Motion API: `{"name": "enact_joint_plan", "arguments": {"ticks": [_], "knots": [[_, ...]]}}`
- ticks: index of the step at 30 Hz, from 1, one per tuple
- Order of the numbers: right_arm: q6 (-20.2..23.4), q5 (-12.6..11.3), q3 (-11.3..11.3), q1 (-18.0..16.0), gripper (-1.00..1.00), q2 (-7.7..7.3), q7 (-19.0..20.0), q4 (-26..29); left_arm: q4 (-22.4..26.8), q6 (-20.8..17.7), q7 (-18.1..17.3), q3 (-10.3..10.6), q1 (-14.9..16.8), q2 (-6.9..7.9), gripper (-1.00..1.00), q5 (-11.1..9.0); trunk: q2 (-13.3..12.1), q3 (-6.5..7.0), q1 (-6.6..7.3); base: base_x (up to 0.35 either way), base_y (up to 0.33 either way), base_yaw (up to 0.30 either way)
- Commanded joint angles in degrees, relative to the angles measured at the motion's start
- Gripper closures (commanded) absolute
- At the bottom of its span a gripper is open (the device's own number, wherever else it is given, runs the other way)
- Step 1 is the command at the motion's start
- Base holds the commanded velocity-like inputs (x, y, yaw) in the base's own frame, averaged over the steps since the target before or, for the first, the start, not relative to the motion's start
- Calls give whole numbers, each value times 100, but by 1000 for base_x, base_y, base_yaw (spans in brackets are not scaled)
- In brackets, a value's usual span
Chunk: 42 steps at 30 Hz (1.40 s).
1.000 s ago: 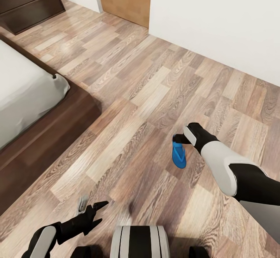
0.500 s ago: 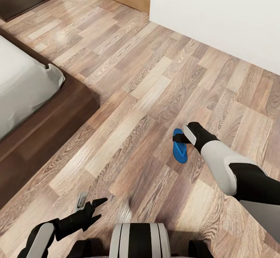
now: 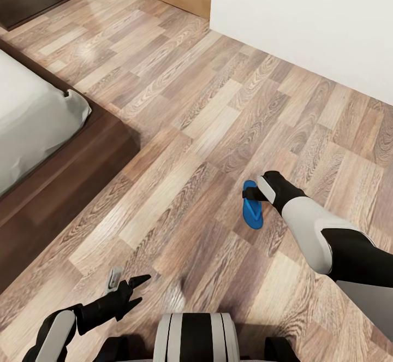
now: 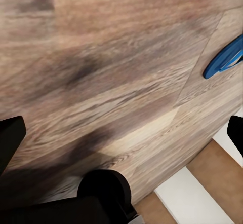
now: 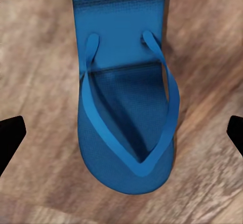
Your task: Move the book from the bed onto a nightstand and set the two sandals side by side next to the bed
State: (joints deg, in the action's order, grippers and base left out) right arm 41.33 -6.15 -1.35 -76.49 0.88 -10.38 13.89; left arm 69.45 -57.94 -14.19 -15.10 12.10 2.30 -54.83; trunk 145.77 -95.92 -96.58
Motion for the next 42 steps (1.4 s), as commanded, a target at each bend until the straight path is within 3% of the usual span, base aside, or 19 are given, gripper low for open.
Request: {"name": "enact_joint_plan", "arguments": {"ticks": [1, 7, 11, 23, 27, 42], "knots": [[15, -61, -13, -1, -100, 4, -52, 8, 1, -24, -57, -11, 3, -2, -100, 53, 1, -3, 1, 0, 0, 0], [15, -62, -14, -3, -100, 7, -52, 8, 47, -24, -57, -11, 3, 2, -100, 33, 1, -3, 1, 0, 0, 0], [15, -62, -14, -1, -100, 8, -52, 8, 127, -27, -57, -15, -7, 7, -100, -95, 1, -3, 1, 0, 0, 0], [15, -62, -13, 0, -100, 8, -52, 8, 331, -32, -57, -23, -63, 268, -100, -1003, 1, -3, 1, 0, 0, 0], [15, -62, -14, -1, -100, 8, -52, 8, 504, -33, -57, -21, -87, 349, -100, -1223, 1, -3, 1, 0, 0, 0], [15, -62, -13, 1, -100, 1, -52, 8, 708, -33, -57, -19, -178, 409, -100, -1392, 1, -3, 1, 0, 0, 0]]}}
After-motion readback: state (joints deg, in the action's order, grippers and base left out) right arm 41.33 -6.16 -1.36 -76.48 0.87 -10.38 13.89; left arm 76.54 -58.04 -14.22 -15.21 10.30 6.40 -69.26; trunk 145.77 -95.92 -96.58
